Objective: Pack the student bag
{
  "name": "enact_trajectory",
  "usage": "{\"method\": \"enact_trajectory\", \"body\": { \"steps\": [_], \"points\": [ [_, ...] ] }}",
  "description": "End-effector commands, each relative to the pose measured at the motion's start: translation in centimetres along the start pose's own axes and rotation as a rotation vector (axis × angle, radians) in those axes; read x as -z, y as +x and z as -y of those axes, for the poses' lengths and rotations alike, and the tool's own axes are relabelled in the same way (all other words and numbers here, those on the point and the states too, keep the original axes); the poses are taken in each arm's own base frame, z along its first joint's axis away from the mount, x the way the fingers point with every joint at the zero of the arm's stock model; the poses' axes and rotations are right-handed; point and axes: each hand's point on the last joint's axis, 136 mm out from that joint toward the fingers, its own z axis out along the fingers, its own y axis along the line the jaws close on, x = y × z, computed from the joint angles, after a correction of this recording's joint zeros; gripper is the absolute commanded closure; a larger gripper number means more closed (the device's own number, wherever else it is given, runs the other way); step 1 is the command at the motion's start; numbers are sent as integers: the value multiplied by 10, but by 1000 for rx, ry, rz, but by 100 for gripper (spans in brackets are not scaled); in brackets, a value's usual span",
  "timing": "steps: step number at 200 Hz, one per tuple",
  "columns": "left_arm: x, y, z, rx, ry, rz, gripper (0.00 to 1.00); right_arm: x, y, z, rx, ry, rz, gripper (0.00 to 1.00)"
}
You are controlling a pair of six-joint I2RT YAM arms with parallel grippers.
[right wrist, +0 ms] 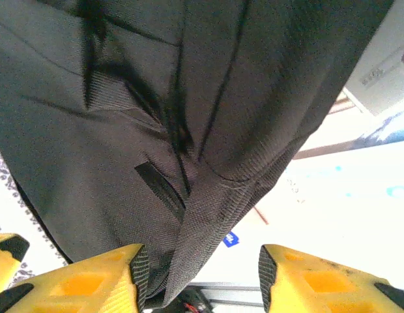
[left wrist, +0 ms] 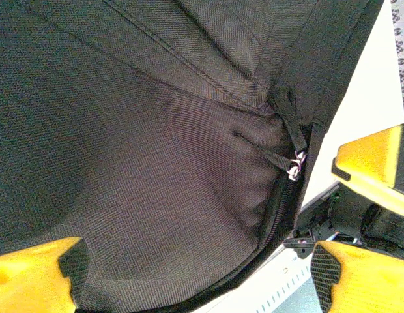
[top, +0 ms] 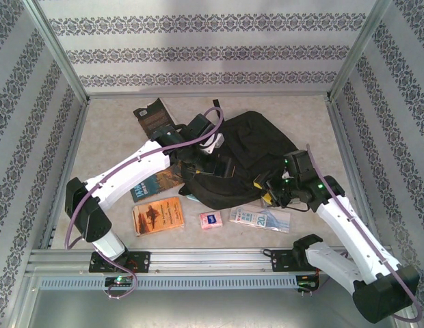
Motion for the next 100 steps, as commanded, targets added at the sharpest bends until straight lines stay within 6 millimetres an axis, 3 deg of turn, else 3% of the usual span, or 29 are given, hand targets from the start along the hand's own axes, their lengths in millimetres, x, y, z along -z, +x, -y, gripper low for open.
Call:
{"method": "enact_trajectory", "body": {
  "steps": [1,71,91,100],
  "points": [
    [6,-6,14,-41,34,24,11,-4,3,-8,-105,-17,-11,50],
    [7,-2,8,-12,19,31,11,-28,-1,4,-111,64,-35,50],
    [7,0,6,0,18,37,11,-29,-6,0,-80,75,-13,59],
    [7,0,6,4,19,39,11,-31,-8,0,-72,83,-10,69]
  ]
}}
